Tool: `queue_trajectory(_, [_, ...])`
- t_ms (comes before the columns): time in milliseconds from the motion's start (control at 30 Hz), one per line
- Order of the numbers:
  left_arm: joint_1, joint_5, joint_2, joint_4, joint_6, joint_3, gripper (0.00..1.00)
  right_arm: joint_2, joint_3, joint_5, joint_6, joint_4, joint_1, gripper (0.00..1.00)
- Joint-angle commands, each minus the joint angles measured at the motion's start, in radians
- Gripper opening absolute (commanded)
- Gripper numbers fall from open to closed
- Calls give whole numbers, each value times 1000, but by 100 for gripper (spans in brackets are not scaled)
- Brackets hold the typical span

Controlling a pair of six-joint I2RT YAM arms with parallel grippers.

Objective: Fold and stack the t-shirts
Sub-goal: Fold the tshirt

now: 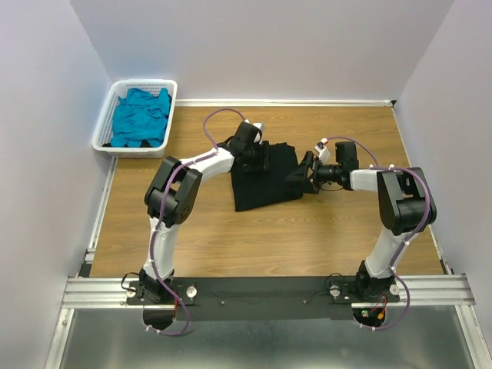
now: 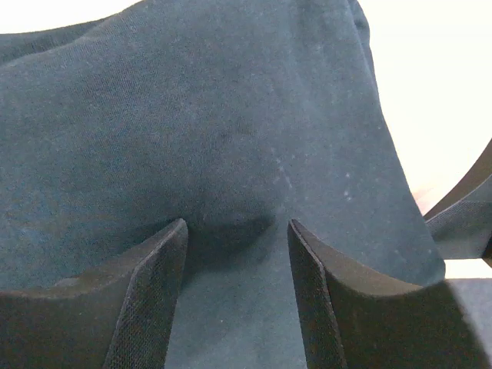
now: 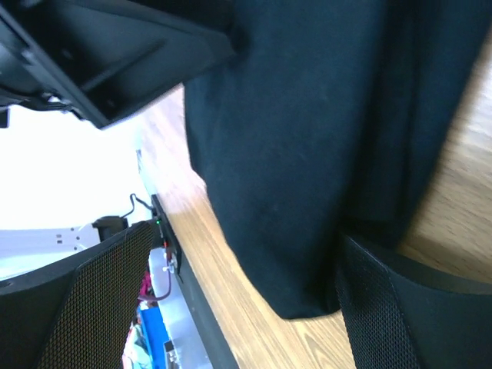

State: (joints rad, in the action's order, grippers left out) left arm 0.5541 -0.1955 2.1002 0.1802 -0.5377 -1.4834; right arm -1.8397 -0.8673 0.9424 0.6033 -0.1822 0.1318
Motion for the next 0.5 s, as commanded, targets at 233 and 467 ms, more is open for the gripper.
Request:
queue_trajectory(233, [29,5,44,-8,-19,29,63,-30,-75,90,32,-26,29,97])
queue_trajectory(467, [27,33,72,24,-54,18,61,16,-4,156,30,59,31,85])
